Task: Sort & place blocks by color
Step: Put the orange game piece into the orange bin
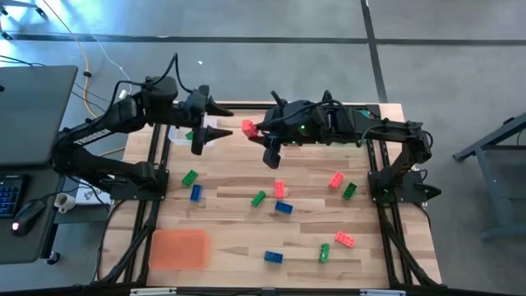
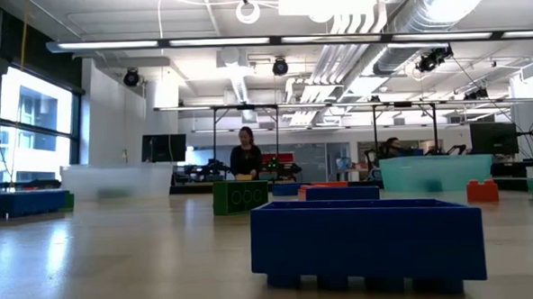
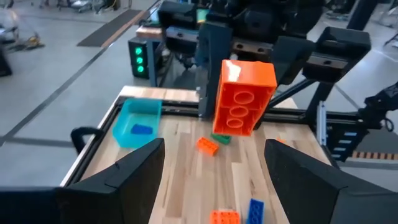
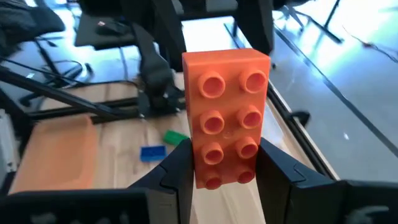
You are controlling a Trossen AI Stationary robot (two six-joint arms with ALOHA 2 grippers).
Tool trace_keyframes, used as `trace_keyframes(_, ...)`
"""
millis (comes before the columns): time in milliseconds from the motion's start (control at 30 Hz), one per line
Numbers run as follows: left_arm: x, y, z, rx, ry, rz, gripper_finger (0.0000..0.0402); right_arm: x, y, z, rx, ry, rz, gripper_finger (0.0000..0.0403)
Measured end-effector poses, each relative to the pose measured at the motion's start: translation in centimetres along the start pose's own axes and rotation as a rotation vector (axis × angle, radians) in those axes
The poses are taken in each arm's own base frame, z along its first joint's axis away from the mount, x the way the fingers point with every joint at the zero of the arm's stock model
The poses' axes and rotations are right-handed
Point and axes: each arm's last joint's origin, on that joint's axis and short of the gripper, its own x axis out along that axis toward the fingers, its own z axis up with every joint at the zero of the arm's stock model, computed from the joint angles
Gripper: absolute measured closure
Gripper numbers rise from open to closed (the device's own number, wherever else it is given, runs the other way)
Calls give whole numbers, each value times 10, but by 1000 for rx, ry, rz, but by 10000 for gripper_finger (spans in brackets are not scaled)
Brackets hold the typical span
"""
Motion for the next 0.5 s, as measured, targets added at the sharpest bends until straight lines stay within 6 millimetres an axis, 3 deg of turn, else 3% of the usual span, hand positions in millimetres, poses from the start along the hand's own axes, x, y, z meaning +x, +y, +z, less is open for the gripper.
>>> trace_keyframes(500,3,-15,14,19,-131,-27,135,1,-3,11,-4,-101,89,295)
